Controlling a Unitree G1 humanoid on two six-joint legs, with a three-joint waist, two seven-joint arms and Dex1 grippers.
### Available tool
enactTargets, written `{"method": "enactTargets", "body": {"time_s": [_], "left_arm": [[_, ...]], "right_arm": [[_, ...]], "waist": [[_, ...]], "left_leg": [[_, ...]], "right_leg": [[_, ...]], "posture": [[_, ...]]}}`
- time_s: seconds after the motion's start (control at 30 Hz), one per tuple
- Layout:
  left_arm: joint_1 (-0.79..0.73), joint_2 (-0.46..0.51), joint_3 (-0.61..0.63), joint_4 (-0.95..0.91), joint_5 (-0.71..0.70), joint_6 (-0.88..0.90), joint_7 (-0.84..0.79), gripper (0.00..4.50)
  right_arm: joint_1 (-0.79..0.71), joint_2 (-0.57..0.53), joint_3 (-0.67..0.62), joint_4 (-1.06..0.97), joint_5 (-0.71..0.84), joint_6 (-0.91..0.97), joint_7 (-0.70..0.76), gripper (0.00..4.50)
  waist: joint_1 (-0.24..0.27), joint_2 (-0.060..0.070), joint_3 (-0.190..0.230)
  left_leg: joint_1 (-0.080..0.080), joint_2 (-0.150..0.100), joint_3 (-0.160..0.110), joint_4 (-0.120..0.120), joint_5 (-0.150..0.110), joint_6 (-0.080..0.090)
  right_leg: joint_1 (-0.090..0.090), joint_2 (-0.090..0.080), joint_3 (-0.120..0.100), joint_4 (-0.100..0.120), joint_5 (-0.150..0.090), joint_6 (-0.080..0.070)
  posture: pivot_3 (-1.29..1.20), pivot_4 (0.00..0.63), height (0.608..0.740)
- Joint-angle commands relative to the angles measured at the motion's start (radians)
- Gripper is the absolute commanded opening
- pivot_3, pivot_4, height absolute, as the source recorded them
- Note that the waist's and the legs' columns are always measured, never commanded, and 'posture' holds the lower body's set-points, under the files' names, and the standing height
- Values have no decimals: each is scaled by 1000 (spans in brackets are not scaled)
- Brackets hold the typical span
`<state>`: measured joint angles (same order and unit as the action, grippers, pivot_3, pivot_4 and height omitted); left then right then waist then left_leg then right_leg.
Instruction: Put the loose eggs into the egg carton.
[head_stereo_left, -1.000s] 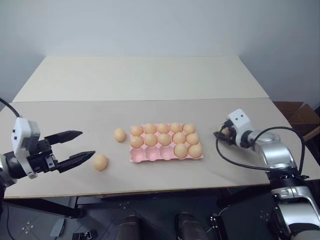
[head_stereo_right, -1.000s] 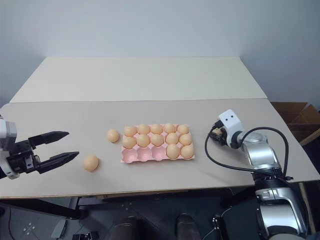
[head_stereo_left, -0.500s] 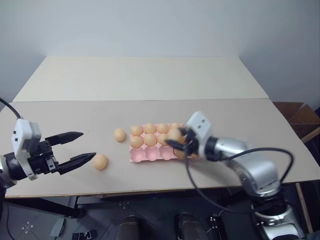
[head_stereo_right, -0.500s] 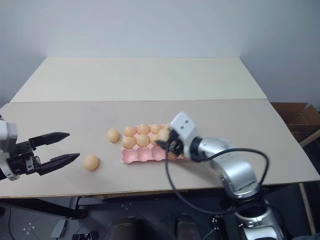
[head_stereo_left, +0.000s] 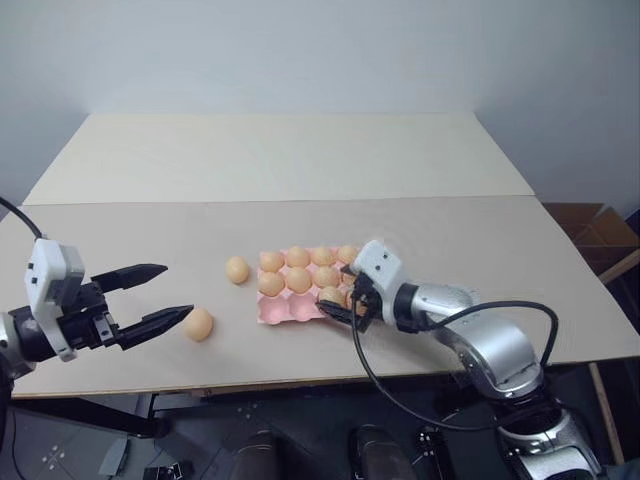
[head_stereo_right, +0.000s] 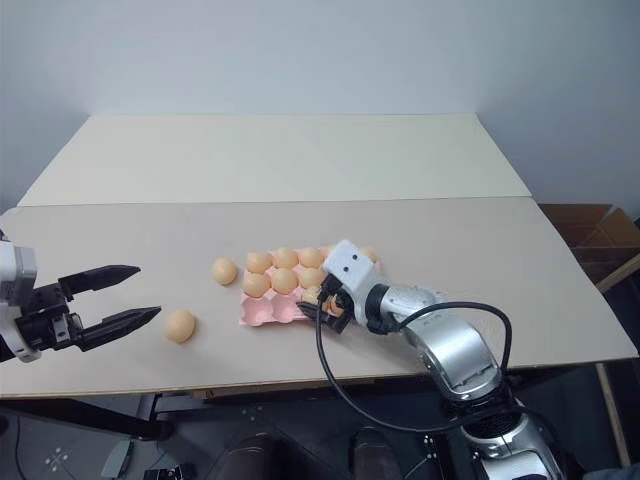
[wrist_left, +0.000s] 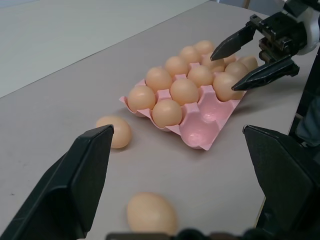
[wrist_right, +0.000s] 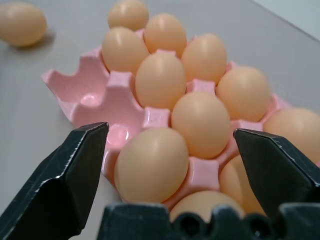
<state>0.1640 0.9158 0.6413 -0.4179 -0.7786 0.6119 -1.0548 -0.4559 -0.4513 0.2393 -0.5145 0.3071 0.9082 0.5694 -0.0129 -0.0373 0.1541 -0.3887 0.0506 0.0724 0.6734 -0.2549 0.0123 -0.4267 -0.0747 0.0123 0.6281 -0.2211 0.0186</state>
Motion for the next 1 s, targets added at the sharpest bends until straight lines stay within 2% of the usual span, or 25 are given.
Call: {"method": "enactTargets", "body": {"time_s": [0.03, 0.17, 0.3, 0.4, 0.53, 0.63, 0.8, 0.9, 1.0], "left_arm": [[9, 3, 41, -16, -3, -13, 5, 4500], [63, 6, 98, 6, 13, -19, -13, 4500], [124, 7, 143, 27, 41, -36, -41, 4500], [169, -3, 158, 44, 63, -51, -62, 4500], [224, -24, 132, 41, 99, -72, -64, 4500], [214, -36, 71, 22, 118, -32, 2, 4500], [144, -47, -85, 10, 178, 20, 131, 4500], [60, -62, -198, 37, 215, 56, 208, 4500], [-22, -87, -287, 72, 240, 81, 254, 4500]], "right_arm": [[-13, -48, -105, -67, 57, 3, 39, 4491], [30, -178, -276, -52, 122, -67, 148, 4491], [154, -311, -427, 23, 158, -181, 292, 4491], [255, -375, -475, 67, 139, -272, 357, 4491], [324, -405, -507, 95, 148, -320, 385, 4491], [329, -403, -506, 92, 150, -332, 375, 4491], [322, -396, -496, 70, 161, -340, 362, 4491], [321, -398, -486, 59, 159, -343, 356, 4491], [327, -394, -480, 44, 155, -337, 336, 4491]], "waist": [[0, 0, 0], [4, 0, 0], [7, -1, 0], [7, -1, 0], [-2, 0, 0], [-1, 0, 0], [9, -1, 0], [14, -1, 0], [16, -1, 0]], "left_leg": [[0, 0, 0, 0, 0, 0], [-1, -1, 0, -1, 0, 0], [0, -1, 0, -3, 0, 0], [1, -1, 0, -4, 0, 0], [3, -1, 1, -5, 0, 0], [4, 0, 2, -4, 0, 0], [5, -1, 1, -4, 0, 0], [3, -1, 1, -4, 0, 0], [2, -1, 1, -4, 0, 0]], "right_leg": [[0, 0, 0, -1, 0, 0], [0, -1, 0, -3, 0, 0], [1, -1, -1, -5, -2, -1], [1, -1, 0, -5, -3, -3], [1, -1, 1, -3, -4, -4], [1, -1, 1, -3, -7, 2], [3, -1, 2, -2, -7, 2], [2, -1, 2, -2, -3, -3], [2, -1, 2, -3, 0, 1]], "posture": [[0, 150, 740], [0, 150, 740], [0, 150, 740], [0, 150, 740], [0, 150, 740], [0, 150, 740], [0, 150, 740], [0, 150, 740], [0, 150, 740]]}}
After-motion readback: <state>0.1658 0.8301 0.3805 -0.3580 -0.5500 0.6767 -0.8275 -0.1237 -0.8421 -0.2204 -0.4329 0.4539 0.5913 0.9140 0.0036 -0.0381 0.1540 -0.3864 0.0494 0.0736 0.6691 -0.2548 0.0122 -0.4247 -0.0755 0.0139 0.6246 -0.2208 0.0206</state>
